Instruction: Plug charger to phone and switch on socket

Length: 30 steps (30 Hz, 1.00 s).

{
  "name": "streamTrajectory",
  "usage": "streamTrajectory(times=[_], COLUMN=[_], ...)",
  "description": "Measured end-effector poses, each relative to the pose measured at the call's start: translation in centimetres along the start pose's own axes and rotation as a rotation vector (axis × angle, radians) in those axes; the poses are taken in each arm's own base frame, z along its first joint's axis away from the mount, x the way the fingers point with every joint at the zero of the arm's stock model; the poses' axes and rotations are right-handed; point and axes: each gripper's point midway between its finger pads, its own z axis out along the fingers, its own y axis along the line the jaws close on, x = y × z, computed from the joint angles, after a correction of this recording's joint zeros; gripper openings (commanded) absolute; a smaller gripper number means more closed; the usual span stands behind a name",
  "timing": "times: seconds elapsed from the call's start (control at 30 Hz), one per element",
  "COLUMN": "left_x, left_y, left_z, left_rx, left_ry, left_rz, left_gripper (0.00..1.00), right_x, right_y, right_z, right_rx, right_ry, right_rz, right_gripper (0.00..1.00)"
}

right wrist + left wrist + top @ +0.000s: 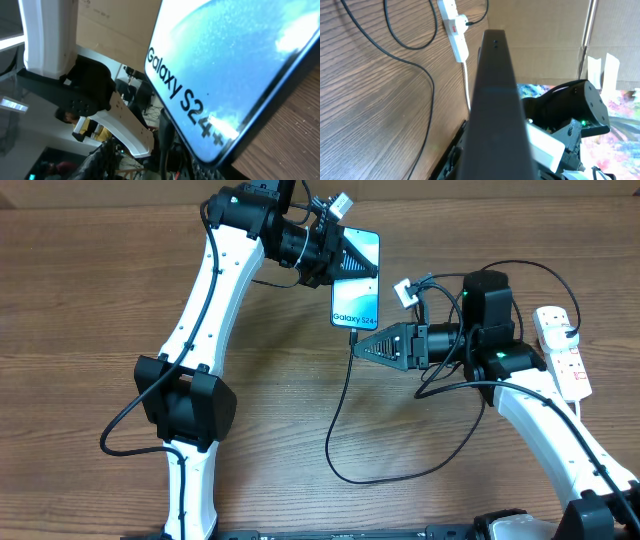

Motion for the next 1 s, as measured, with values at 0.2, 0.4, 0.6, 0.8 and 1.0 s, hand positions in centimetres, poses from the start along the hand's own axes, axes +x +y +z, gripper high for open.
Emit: streamTrajectory(times=[0.2,0.4,0.6,0.8,1.0], left_x=[-0.1,0.0,-0.1,-0.1,-0.2], left_y=[-0.6,-1.0,-1.0,-0.9,-0.9], left_z=[0.0,0.0,-0.2,-0.2,-0.2], left_rx=[0.031,0.054,0.058,0.055,0.056], left_ry=[0.001,0.008,0.005,0.003,0.003], left_rz=[0.017,0.004,0.004,0.007,0.007], left_gripper=[0.04,0.04,0.04,0.04,0.04], right_x=[-0.5,-1.0,-1.0,-1.0,-1.2], right_y=[-0.2,-0.1,-0.1,0.0,0.1], right_z=[0.2,0.2,0.2,0.2,0.2], right_rx=[0.020,0.028,0.026,0.023,0.021], right_ry=[-0.016,-0.031,-0.031,-0.031,-0.034], right_rz=[-0.024,-0.031,-0.026,-0.022,-0.018], right_gripper=[0.34,0.16,0.09,0.04,0.04])
